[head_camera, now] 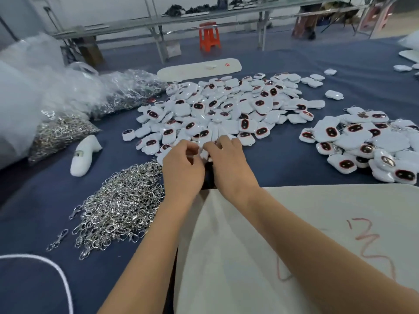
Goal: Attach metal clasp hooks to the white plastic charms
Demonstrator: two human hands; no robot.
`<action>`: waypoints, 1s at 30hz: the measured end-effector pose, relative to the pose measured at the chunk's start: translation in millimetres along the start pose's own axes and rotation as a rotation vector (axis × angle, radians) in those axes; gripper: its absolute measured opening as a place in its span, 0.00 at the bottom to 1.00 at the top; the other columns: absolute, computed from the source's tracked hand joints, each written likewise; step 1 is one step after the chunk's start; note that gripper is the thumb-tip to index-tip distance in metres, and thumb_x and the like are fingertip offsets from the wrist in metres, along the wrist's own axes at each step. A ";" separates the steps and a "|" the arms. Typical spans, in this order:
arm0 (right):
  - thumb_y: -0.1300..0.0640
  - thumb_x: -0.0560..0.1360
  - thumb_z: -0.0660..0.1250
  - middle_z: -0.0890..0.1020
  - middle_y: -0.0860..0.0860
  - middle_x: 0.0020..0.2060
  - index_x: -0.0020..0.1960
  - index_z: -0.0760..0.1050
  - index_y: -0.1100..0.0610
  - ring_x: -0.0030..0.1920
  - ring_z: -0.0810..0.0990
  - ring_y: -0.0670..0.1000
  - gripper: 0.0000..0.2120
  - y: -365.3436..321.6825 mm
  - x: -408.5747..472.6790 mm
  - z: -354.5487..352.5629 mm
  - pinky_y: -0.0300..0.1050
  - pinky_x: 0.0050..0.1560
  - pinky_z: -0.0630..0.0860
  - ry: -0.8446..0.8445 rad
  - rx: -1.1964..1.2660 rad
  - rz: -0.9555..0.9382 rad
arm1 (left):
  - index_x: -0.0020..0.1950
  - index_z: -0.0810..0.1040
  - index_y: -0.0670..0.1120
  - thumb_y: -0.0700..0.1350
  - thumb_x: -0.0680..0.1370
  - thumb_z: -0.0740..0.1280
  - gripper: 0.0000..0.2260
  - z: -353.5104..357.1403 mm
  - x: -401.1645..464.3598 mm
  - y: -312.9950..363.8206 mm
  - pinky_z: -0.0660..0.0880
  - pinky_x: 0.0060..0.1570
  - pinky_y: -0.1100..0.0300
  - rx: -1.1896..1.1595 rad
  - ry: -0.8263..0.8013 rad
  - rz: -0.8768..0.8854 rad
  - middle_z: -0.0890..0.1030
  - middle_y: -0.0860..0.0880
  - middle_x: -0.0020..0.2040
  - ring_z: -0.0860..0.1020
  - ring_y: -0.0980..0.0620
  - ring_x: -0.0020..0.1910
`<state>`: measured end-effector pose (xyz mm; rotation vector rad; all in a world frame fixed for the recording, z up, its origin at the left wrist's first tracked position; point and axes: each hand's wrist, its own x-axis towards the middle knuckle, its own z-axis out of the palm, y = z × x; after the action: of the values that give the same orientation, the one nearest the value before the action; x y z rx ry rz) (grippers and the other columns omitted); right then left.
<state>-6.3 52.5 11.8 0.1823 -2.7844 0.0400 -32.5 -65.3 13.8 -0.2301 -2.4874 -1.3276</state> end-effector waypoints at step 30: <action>0.52 0.78 0.70 0.85 0.52 0.42 0.45 0.83 0.53 0.47 0.81 0.57 0.06 -92.6 -2.2 -7.7 0.51 0.47 0.78 -0.166 0.588 -0.047 | 0.43 0.82 0.52 0.37 0.76 0.67 0.10 -94.7 -5.4 -42.6 0.81 0.53 0.46 -0.145 0.276 -0.253 0.85 0.53 0.43 0.84 0.50 0.46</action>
<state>10.6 -38.6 18.7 0.4085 -2.8481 0.8696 -21.0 -167.6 28.2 0.2301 -2.2454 -1.5237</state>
